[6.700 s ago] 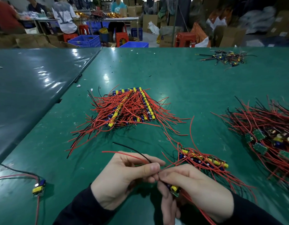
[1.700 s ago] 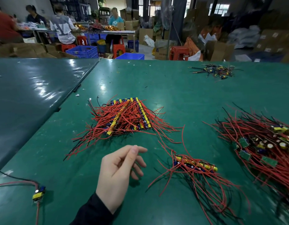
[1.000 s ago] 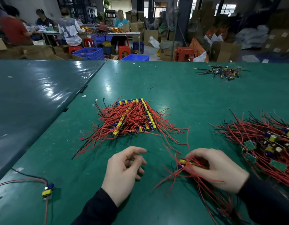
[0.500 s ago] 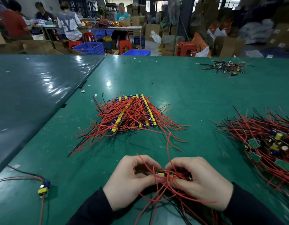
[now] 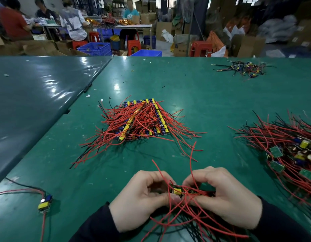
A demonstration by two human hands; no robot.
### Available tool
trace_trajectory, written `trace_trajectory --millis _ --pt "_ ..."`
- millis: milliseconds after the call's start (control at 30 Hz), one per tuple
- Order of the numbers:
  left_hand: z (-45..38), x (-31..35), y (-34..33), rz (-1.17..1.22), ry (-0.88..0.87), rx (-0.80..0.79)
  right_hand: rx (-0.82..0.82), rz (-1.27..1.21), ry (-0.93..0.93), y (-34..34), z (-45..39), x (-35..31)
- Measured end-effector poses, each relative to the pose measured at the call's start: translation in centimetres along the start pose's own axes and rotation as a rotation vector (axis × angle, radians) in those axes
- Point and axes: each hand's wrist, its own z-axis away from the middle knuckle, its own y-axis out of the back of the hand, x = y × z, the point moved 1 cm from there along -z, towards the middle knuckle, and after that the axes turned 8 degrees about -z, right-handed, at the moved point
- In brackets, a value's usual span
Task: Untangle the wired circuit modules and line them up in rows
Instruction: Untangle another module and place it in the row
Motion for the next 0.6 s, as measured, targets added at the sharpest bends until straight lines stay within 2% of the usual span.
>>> trace_trajectory --millis 233,400,500,600 --pt "0.2 0.5 0.4 0.074 -0.024 -0.121 -0.048 -0.209 -0.002 0.3 0.2 0.1" --pt "0.5 0.7 0.5 0.212 -0.02 -0.188 -0.144 -0.589 -0.08 0.9 0.5 -0.1" --pt "0.2 0.2 0.8 0.214 0.034 -0.061 -0.134 -0.488 -0.11 1.1 0.4 0.0" --pt "-0.2 -0.2 1.3 0.205 0.068 0.076 0.022 -0.285 -0.184 1.5 0.4 1.1"
